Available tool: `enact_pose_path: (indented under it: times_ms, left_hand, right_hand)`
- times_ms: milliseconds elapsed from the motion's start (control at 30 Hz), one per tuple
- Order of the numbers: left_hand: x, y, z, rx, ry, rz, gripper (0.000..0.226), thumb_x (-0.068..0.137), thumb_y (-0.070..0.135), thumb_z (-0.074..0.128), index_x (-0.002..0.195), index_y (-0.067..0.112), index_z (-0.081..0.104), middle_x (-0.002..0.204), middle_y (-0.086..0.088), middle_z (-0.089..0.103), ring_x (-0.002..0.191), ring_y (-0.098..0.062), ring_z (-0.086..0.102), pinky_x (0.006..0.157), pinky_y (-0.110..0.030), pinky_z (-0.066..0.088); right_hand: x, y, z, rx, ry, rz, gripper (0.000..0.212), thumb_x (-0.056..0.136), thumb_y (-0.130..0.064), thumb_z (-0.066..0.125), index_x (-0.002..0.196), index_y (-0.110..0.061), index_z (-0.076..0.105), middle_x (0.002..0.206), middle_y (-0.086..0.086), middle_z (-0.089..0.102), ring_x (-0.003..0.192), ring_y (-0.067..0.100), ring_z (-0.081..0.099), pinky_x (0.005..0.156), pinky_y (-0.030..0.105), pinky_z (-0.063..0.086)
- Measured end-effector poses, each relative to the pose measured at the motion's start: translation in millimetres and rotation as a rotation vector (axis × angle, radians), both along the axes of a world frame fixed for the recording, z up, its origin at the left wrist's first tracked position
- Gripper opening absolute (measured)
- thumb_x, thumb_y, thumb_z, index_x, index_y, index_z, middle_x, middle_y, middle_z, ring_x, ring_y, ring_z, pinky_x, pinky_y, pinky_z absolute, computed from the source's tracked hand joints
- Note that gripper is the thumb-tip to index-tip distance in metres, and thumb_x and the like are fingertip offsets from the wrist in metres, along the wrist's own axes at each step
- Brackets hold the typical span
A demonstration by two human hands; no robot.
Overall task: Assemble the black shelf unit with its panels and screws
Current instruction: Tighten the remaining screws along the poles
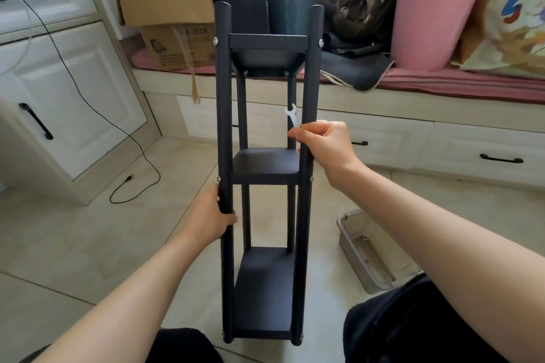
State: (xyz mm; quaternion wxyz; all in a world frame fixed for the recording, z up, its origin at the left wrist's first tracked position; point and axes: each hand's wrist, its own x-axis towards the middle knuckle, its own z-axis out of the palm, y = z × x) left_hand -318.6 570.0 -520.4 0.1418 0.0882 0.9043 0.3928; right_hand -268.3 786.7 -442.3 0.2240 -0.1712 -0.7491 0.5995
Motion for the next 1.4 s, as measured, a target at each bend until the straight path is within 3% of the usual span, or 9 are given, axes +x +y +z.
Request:
enact_pose_path:
  times_ms: [267, 400, 633, 767, 833, 933, 1067, 1233, 1400]
  left_hand:
    - [-4.0, 2.3, -2.9, -0.025, 0.034, -0.015, 0.044, 0.085, 0.001, 0.074, 0.120, 0.018, 0.052, 0.095, 0.000, 0.065, 0.093, -0.025, 0.065, 0.084, -0.048, 0.059]
    - [-8.4, -4.6, -4.7, -0.058, 0.059, 0.005, 0.055, 0.084, 0.000, 0.076, 0.131, 0.014, 0.050, 0.097, 0.000, 0.061, 0.092, -0.026, 0.062, 0.079, -0.042, 0.058]
    - [-7.2, -12.2, 7.6, -0.254, 0.002, -0.025, 0.084, 0.089, 0.017, 0.074, 0.152, 0.016, 0.019, 0.122, -0.013, 0.058, 0.106, -0.032, 0.060, 0.079, -0.037, 0.047]
    - [5.3, -8.3, 22.8, -0.310, 0.025, -0.004, 0.050, 0.090, 0.023, 0.073, 0.126, 0.006, 0.043, 0.121, -0.012, 0.059, 0.097, -0.027, 0.061, 0.070, -0.033, 0.049]
    - [12.9, -6.0, 21.6, -0.226, -0.111, -0.122, 0.036, 0.089, 0.027, 0.075, 0.113, 0.014, 0.052, 0.113, -0.006, 0.063, 0.092, -0.018, 0.063, 0.073, -0.030, 0.054]
    - [27.4, 2.0, 15.2, -0.040, -0.278, -0.282, 0.045, 0.087, 0.031, 0.077, 0.123, 0.026, 0.050, 0.115, 0.003, 0.062, 0.101, -0.013, 0.063, 0.083, -0.031, 0.058]
    - [37.8, 17.6, 0.3, 0.007, -0.121, -0.343, 0.048, 0.088, 0.028, 0.075, 0.127, 0.027, 0.048, 0.110, 0.006, 0.062, 0.105, -0.012, 0.061, 0.084, -0.030, 0.055]
    - [38.3, 23.1, -4.3, 0.003, -0.036, -0.321, 0.036, 0.091, 0.014, 0.072, 0.118, 0.020, 0.049, 0.101, 0.005, 0.067, 0.090, -0.010, 0.065, 0.077, -0.026, 0.055]
    - [33.2, 17.8, -4.2, -0.028, -0.031, -0.294, 0.038, 0.093, 0.012, 0.069, 0.122, 0.021, 0.047, 0.100, 0.006, 0.066, 0.089, -0.009, 0.065, 0.079, -0.026, 0.055]
  right_hand:
    - [9.8, -0.4, 4.1, 0.031, 0.000, -0.004, 0.009, 0.088, -0.019, 0.073, 0.088, -0.012, 0.078, 0.099, 0.004, 0.062, 0.103, 0.025, 0.061, 0.092, 0.039, 0.054]
    - [14.4, -8.9, 4.7, 0.183, 0.050, 0.073, 0.014, 0.089, -0.020, 0.072, 0.093, -0.009, 0.079, 0.088, -0.005, 0.049, 0.090, 0.010, 0.052, 0.081, 0.023, 0.046]
    - [10.3, -27.8, 4.7, 0.402, 0.084, 0.115, 0.017, 0.088, -0.023, 0.074, 0.101, -0.013, 0.078, 0.089, -0.004, 0.048, 0.085, 0.007, 0.051, 0.070, 0.008, 0.043]
    - [4.9, -30.7, 7.6, 0.404, 0.067, 0.126, 0.018, 0.088, -0.023, 0.074, 0.103, -0.014, 0.078, 0.087, -0.007, 0.045, 0.083, 0.006, 0.049, 0.069, 0.008, 0.042]
    - [2.8, -31.9, 9.5, 0.387, 0.053, 0.152, 0.019, 0.088, -0.023, 0.074, 0.104, -0.013, 0.078, 0.089, -0.006, 0.045, 0.084, 0.006, 0.049, 0.068, 0.008, 0.041]
    - [0.7, -35.3, 10.8, 0.367, 0.044, 0.174, 0.020, 0.087, -0.023, 0.074, 0.104, -0.013, 0.077, 0.090, -0.006, 0.045, 0.084, 0.006, 0.048, 0.069, 0.011, 0.040]
    - [0.1, -43.9, 9.0, 0.413, 0.059, 0.186, 0.019, 0.088, -0.022, 0.073, 0.104, -0.013, 0.078, 0.089, -0.011, 0.044, 0.084, 0.004, 0.046, 0.071, 0.010, 0.039]
    - [-4.5, -55.3, 9.2, 0.392, 0.047, 0.183, 0.015, 0.090, -0.020, 0.072, 0.101, -0.014, 0.078, 0.091, -0.013, 0.046, 0.090, 0.004, 0.047, 0.075, 0.009, 0.036]
    - [-6.4, -52.7, 9.8, 0.277, 0.011, 0.227, 0.020, 0.090, -0.027, 0.071, 0.104, -0.015, 0.078, 0.122, -0.008, 0.046, 0.119, 0.008, 0.040, 0.094, 0.025, 0.032]
